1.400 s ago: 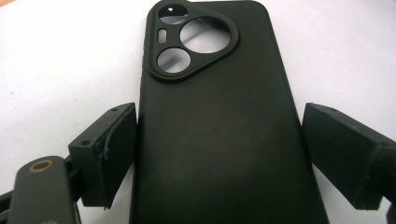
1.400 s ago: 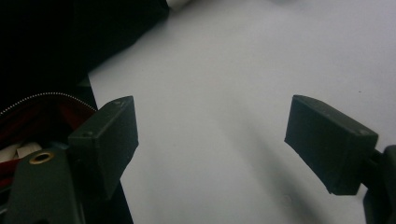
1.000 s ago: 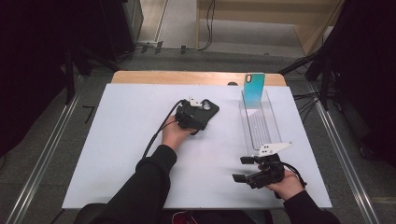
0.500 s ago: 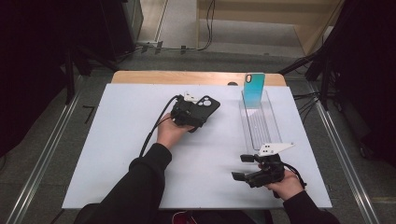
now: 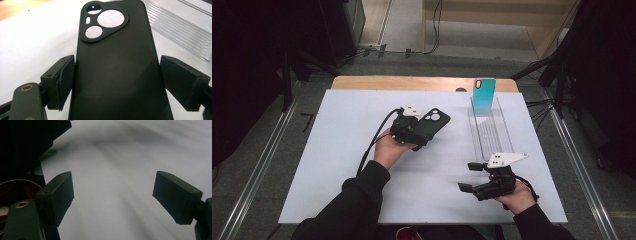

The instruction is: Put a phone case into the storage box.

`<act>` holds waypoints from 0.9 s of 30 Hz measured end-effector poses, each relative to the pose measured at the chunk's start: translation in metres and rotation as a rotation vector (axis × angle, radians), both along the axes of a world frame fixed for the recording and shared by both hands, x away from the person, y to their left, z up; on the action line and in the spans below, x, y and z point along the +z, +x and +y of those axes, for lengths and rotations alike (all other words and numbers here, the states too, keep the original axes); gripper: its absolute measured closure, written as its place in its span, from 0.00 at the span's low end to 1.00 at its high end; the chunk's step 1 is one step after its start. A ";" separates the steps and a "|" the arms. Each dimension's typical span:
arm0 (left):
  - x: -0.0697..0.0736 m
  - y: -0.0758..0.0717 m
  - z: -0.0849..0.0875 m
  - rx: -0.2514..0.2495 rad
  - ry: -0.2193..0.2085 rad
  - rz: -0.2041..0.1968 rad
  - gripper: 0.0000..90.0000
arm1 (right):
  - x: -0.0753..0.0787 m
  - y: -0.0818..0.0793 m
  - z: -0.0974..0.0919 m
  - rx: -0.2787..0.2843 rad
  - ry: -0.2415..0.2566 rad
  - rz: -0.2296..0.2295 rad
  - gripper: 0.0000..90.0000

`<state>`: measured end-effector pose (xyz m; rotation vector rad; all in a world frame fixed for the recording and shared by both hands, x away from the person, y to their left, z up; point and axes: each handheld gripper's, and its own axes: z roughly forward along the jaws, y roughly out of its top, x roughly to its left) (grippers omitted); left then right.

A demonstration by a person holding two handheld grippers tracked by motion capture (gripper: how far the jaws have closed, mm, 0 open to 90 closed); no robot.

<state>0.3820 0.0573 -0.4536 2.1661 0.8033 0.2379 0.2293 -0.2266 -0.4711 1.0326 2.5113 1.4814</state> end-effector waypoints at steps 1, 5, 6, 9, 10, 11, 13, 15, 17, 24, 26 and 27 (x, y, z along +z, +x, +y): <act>0.000 -0.003 0.002 -0.001 -0.003 0.005 0.18 | 0.001 0.000 0.001 0.000 0.002 0.001 0.17; -0.001 -0.015 0.007 0.005 -0.017 0.008 0.18 | 0.003 0.001 0.006 -0.008 -0.004 0.008 0.17; 0.000 -0.018 0.009 0.009 -0.020 0.012 0.18 | 0.003 0.001 0.006 -0.009 -0.009 -0.002 0.17; 0.001 -0.026 0.012 0.022 -0.037 0.012 0.18 | 0.004 0.003 0.008 -0.026 -0.009 0.015 0.17; 0.002 -0.029 0.013 0.029 -0.043 0.008 0.18 | 0.004 0.004 0.008 -0.035 -0.009 0.023 0.17; 0.002 -0.033 0.014 0.032 -0.044 0.007 0.18 | 0.005 0.005 0.009 -0.047 -0.006 0.036 0.17; 0.003 -0.039 0.015 0.053 -0.059 -0.005 0.18 | 0.006 0.008 0.010 -0.076 -0.003 0.068 0.17; 0.004 -0.045 0.018 0.062 -0.076 -0.004 0.18 | 0.009 0.011 0.011 -0.100 0.003 0.082 0.17; 0.004 -0.049 0.019 0.068 -0.084 0.001 0.18 | 0.012 0.014 0.013 -0.118 0.014 0.090 0.17; 0.002 -0.062 0.022 0.129 -0.166 -0.001 0.18 | 0.020 0.021 0.018 -0.155 0.041 0.119 0.17; 0.002 -0.066 0.023 0.150 -0.181 -0.015 0.18 | 0.022 0.022 0.019 -0.168 0.046 0.125 0.17; 0.002 -0.068 0.023 0.155 -0.189 -0.017 0.18 | 0.023 0.022 0.020 -0.171 0.055 0.127 0.17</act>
